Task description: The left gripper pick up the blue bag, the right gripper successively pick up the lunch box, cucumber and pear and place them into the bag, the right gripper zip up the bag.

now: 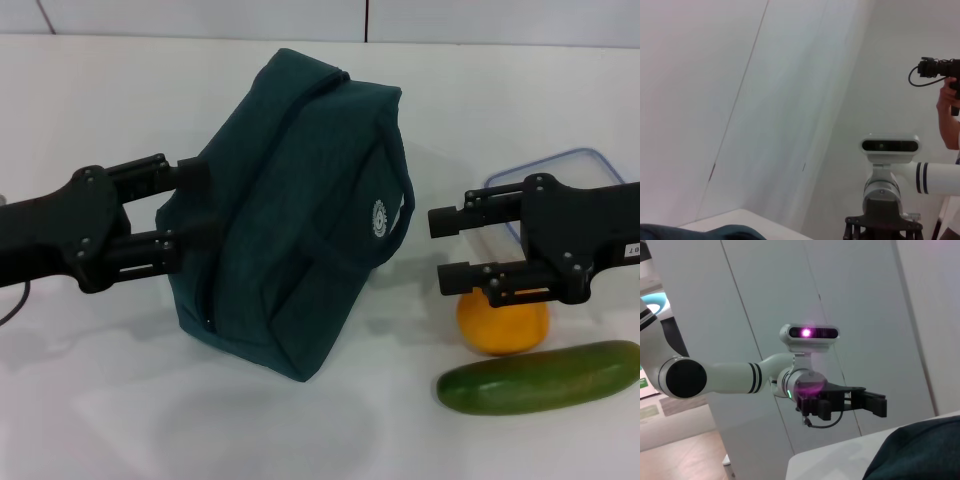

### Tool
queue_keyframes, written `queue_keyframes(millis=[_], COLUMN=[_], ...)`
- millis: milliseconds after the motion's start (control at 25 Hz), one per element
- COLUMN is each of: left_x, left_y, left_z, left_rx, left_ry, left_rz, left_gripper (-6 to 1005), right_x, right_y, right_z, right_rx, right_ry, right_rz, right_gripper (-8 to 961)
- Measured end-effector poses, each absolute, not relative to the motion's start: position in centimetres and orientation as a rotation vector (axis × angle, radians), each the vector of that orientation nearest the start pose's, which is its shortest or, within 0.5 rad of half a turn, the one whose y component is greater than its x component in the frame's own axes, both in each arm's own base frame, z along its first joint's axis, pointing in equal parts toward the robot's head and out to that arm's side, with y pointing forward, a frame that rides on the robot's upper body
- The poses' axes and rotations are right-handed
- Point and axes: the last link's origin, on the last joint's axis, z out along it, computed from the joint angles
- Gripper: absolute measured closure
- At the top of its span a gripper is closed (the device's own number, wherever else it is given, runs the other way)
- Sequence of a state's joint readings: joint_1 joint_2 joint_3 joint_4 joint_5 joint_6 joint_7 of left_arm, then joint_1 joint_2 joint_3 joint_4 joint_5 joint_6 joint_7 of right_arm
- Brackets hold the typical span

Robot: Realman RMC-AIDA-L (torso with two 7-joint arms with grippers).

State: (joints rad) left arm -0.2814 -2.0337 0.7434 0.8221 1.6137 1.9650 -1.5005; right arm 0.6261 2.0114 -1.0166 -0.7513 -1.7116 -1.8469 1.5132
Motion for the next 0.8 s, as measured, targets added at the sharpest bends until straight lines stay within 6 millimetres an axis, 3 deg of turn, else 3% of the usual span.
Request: queue_keyframes(millis=[120,360,400,560,800], left_x=[-26.1,-24.9,-24.2,-23.2,-21.8], left_y=[25.7,28.0,29.2,31.2,34.1], left_z=[7.1,9.5,10.5,11.6,11.9], left_rx=[-2.661,-2.634,-2.674,-2.655,-2.631], left_ry=[-0.585,-0.751,-0.874,-1.048,-1.286], left_rz=[-1.237,-1.219,-1.096,-0.881,-0.635], left_gripper=[245,251,252,255,260], right_x=[17.5,18.0,18.3,19.0,19.8], right_y=[32.1,31.5,31.3,30.7,30.0], right_z=[1.7,1.9,2.0,2.4,2.9], right_rx=[-3.125,-3.118,-3.112,-3.075,-3.039], right_ry=[0.295,0.316,0.328,0.340,0.327], right_rz=[0.967,1.006,1.012,1.060,1.105], right_gripper=[346,346,347,347,346])
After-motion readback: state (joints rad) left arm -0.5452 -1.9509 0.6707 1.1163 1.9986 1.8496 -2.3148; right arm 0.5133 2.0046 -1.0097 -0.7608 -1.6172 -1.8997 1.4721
